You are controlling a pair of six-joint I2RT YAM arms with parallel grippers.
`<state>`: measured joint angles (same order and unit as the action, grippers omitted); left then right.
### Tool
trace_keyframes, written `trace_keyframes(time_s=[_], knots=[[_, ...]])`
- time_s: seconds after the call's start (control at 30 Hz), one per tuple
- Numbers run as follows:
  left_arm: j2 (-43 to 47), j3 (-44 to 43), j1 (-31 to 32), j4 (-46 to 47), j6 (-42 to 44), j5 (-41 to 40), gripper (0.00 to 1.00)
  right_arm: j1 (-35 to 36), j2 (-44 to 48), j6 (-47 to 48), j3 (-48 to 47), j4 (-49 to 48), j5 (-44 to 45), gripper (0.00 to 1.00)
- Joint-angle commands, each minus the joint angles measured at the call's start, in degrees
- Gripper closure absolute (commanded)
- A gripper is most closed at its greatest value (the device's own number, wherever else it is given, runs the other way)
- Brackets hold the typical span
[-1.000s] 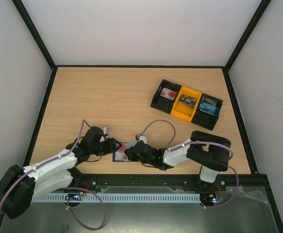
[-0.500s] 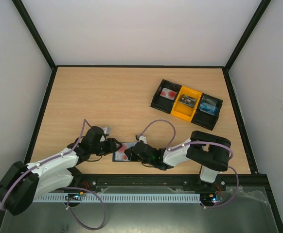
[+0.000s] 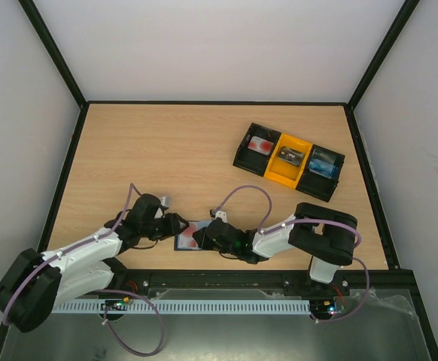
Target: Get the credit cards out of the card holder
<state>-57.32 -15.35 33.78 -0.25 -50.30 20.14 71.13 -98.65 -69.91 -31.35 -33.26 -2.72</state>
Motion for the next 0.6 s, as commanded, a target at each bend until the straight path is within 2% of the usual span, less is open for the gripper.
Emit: trace_keyframes(time_s=[0.0, 0.17, 0.4, 0.57], knots=[[-2.0, -0.3, -0.2, 1.1, 0.7, 2.1, 0.5, 0.4, -1.5, -0.2, 0.9, 3.7, 0.6, 0.86], [-1.8, 1.2, -0.3, 5.0, -1.0, 4.2, 0.5, 0.4, -1.1, -0.4, 1.2, 3.4, 0.5, 0.86], [-2.2, 0.5, -0.2, 2.6, -0.4, 3.4, 0.5, 0.4, -1.8, -0.4, 0.8, 3.0, 0.3, 0.86], [1.5, -1.7, -0.2, -2.7, -0.6, -0.2, 0.48, 0.4, -1.6, -0.3, 1.0, 3.4, 0.6, 0.86]])
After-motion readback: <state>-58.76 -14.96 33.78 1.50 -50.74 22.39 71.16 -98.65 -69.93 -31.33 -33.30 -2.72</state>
